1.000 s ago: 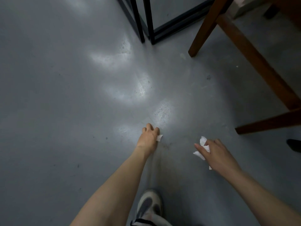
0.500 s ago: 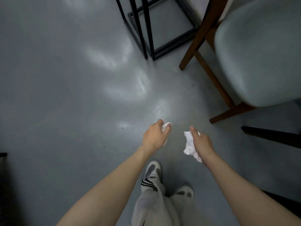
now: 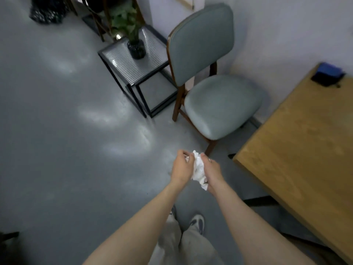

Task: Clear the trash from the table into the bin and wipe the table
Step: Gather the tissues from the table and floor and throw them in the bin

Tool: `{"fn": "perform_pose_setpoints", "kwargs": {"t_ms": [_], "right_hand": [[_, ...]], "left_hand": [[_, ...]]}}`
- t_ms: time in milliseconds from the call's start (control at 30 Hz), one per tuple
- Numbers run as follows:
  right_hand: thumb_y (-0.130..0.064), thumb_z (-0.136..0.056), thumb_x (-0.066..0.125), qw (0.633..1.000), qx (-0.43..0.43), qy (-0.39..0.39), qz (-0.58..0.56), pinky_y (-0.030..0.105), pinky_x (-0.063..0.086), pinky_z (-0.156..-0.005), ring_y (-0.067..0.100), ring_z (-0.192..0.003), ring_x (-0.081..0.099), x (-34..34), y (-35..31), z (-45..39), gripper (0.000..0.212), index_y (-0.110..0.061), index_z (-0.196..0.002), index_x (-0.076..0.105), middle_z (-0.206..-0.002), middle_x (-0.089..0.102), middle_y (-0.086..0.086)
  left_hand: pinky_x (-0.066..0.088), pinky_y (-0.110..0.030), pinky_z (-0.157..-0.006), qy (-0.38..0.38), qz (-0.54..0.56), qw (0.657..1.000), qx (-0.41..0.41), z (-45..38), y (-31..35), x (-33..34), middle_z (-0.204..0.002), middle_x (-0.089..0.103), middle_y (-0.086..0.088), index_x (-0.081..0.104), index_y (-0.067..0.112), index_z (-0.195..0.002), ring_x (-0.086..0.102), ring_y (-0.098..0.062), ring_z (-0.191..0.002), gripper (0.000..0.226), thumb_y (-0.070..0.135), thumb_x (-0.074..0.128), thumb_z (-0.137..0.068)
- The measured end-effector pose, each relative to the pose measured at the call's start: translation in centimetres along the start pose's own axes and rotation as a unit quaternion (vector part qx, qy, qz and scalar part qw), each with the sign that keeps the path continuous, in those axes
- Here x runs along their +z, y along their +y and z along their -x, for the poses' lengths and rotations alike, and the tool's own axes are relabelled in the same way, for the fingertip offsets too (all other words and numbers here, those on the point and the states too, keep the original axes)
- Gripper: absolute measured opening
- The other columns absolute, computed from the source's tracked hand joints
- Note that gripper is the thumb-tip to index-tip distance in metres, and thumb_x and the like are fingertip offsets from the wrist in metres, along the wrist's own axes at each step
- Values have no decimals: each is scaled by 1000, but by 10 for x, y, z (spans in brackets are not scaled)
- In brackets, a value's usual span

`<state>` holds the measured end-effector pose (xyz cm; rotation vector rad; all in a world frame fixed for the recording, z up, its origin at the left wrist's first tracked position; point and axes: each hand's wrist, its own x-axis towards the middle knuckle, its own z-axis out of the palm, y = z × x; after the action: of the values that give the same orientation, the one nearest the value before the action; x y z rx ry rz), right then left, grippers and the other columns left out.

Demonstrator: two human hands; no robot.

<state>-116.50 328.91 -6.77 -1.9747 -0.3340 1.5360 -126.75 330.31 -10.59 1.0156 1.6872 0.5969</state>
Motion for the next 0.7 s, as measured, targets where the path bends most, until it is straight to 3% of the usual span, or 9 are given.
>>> {"fn": "perform_pose_setpoints", "kwargs": {"t_ms": [67,133,200,333,433,533,600,700], "right_hand": [[-42,-96,57,999,12,-1,-32,33,49,-63,28,-74,65,-22,-14,22,33,-11,-91,69,-92,71,16],[-49,-91,59,997,33,-6,-68,24,37,-51,21,-57,56,-45,-24,41,40,-12,-99,71,-82,68,13],[-55,-86,61,994,40,-3,-104,19,29,-45,15,-43,44,-66,-28,59,45,-14,-102,72,-73,62,8],[-59,-89,58,988,19,22,-154,18,30,-42,13,-45,46,-105,-35,85,52,-15,-115,69,-78,61,5],[-61,-89,58,979,10,54,-198,17,28,-41,10,-39,39,-136,-38,108,49,-16,-106,71,-72,58,7],[-62,-84,63,967,23,78,-240,17,28,-43,10,-41,38,-162,-27,127,42,-22,-92,71,-65,60,3],[-62,-81,66,954,34,97,-281,17,28,-39,8,-39,37,-177,-16,138,39,-25,-93,72,-71,61,1],[-65,-73,67,943,52,151,-293,17,26,-40,9,-33,29,-196,0,155,37,-28,-74,64,-56,58,-1]], "left_hand": [[41,-26,-59,-23,-11,999,29,20,32,6,-73,61,8,51,27,-79,57,-11,-68,19,36,57,-94],[40,-24,-59,-44,-26,996,75,38,60,12,-70,61,6,54,26,-73,55,-9,-65,21,32,61,-92],[45,-27,-65,-64,-40,991,108,58,83,18,-79,67,-2,63,19,-74,60,-14,-73,17,27,65,-89],[47,-32,-70,-91,-53,983,152,92,119,37,-81,67,-13,69,11,-73,64,-29,-82,20,25,65,-87],[48,-37,-65,-140,-85,969,184,116,135,51,-74,59,-11,62,12,-68,60,-32,-73,33,36,61,-90],[42,-32,-60,-222,-91,950,197,135,141,63,-62,60,5,64,12,-69,50,-10,-57,41,44,58,-94],[42,-30,-61,-272,-93,934,211,147,145,71,-66,62,0,66,5,-74,52,-8,-61,44,42,58,-97],[38,-27,-59,-337,-112,905,233,165,149,87,-64,60,2,66,8,-73,49,-6,-58,38,34,56,-99]]}}
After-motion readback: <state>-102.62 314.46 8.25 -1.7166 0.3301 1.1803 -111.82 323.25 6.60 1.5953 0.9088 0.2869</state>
